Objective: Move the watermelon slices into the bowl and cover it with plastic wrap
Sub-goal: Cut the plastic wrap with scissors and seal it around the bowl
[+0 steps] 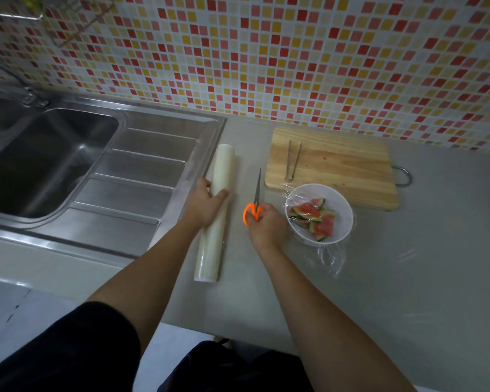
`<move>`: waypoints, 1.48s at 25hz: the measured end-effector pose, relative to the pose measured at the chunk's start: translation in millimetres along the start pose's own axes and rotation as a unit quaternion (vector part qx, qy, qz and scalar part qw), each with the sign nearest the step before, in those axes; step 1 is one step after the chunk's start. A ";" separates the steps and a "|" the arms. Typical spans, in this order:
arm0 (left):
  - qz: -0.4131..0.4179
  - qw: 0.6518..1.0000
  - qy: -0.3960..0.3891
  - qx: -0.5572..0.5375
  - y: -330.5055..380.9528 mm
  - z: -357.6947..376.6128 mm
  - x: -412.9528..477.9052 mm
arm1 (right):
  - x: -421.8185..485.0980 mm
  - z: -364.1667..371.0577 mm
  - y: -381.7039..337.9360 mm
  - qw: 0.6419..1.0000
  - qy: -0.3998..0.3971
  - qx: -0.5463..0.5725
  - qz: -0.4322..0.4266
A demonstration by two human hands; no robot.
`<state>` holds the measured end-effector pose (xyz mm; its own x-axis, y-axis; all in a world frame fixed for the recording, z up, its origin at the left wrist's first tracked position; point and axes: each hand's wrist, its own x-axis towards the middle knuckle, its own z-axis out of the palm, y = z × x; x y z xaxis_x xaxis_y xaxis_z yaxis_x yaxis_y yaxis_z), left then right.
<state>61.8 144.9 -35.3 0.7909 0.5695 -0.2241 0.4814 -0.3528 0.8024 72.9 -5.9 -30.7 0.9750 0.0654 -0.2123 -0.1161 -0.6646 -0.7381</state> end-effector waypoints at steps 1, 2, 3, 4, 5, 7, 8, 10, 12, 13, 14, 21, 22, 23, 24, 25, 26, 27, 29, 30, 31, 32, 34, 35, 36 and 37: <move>0.018 0.998 0.026 0.055 0.4 3.4 1.2 | -0.1 -2.4 0.6 0.999 -0.007 -0.047 -0.013; 0.034 0.993 0.044 0.100 1.0 5.7 1.5 | -0.4 -4.0 0.6 0.995 -0.017 -0.096 -0.020; 0.045 0.989 0.053 0.130 1.1 7.7 1.7 | -1.2 -4.3 0.9 0.989 -0.029 -0.144 -0.024; 0.053 0.986 0.054 0.146 1.1 9.3 1.7 | -2.0 -3.1 1.2 0.982 -0.040 -0.182 -0.028; 0.058 0.985 0.051 0.153 1.1 10.7 1.5 | -2.8 -0.8 1.5 0.976 -0.050 -0.209 -0.031; 0.065 0.985 0.041 0.156 0.5 11.8 1.3 | -4.1 4.6 1.2 0.968 -0.066 -0.241 -0.034; 0.069 0.984 0.037 0.160 0.1 11.6 1.4 | -4.5 7.2 1.0 0.965 -0.073 -0.251 -0.036; 0.074 0.983 0.033 0.163 -0.1 11.4 1.0 | -5.5 10.8 0.2 0.961 -0.086 -0.261 -0.041; 0.070 0.984 0.034 0.159 1.3 12.0 -0.1 | -7.4 13.9 -1.9 0.962 -0.086 -0.256 -0.045; 0.067 0.983 0.035 0.166 2.0 12.5 -0.5 | -8.7 15.5 -2.9 0.963 -0.081 -0.252 -0.044; 0.066 0.981 0.036 0.181 2.7 13.1 -0.7 | -10.2 17.5 -3.9 0.965 -0.075 -0.248 -0.040; 0.037 0.979 0.035 0.197 9.4 13.1 -3.8 | -10.5 26.8 -4.7 0.967 -0.081 -0.230 -0.066; 0.034 0.981 0.039 0.188 10.9 13.1 -4.7 | -9.9 27.0 -4.0 0.967 -0.083 -0.230 -0.076; 0.034 0.982 0.040 0.183 11.7 12.6 -4.9 | -8.9 27.4 -3.6 0.965 -0.085 -0.230 -0.087; 0.033 0.982 0.036 0.183 12.0 11.9 -4.8 | -8.7 27.0 -3.2 0.964 -0.088 -0.231 -0.098; 0.027 0.983 0.030 0.182 12.2 11.9 -4.8 | -8.3 25.3 -3.2 0.963 -0.091 -0.229 -0.107; 0.018 0.984 0.026 0.177 12.2 11.9 -4.9 | -8.5 22.0 -3.6 0.964 -0.093 -0.219 -0.116; 0.012 0.983 0.023 0.182 11.6 11.9 -4.6 | -8.2 16.6 -4.3 0.968 -0.088 -0.197 -0.128; 0.025 0.958 0.022 0.286 11.5 14.3 -5.4 | -7.9 -3.2 -6.4 0.977 -0.045 -0.121 -0.169; 0.052 0.934 0.040 0.352 13.4 15.9 -6.2 | -6.4 -17.9 -6.3 0.978 -0.007 -0.074 -0.192; 0.095 0.924 0.079 0.361 16.4 17.8 -7.1 | -2.9 -34.1 -4.8 0.976 0.033 -0.032 -0.211; 0.141 0.925 0.114 0.334 22.7 20.2 -8.4 | 3.2 -52.0 -1.4 0.972 0.068 0.000 -0.223; 0.207 0.944 0.128 0.224 39.1 33.1 -11.0 | 20.7 -90.4 12.3 0.966 0.126 0.035 -0.223; 0.207 0.958 0.103 0.167 50.0 41.1 -11.2 | 31.9 -107.7 21.8 0.964 0.150 0.035 -0.215; 0.191 0.971 0.068 0.124 60.2 50.4 -12.1 | 44.1 -123.0 33.4 0.965 0.170 0.019 -0.198; 0.159 0.982 0.029 0.097 69.9 60.2 -14.1 | 56.6 -135.2 46.5 0.969 0.180 -0.009 -0.167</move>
<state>107.1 67.6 -9.4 0.8929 0.4466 0.0579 0.2802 -0.6516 0.7049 148.2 -133.8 9.5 0.9609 0.0174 0.2762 0.2175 -0.6648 -0.7147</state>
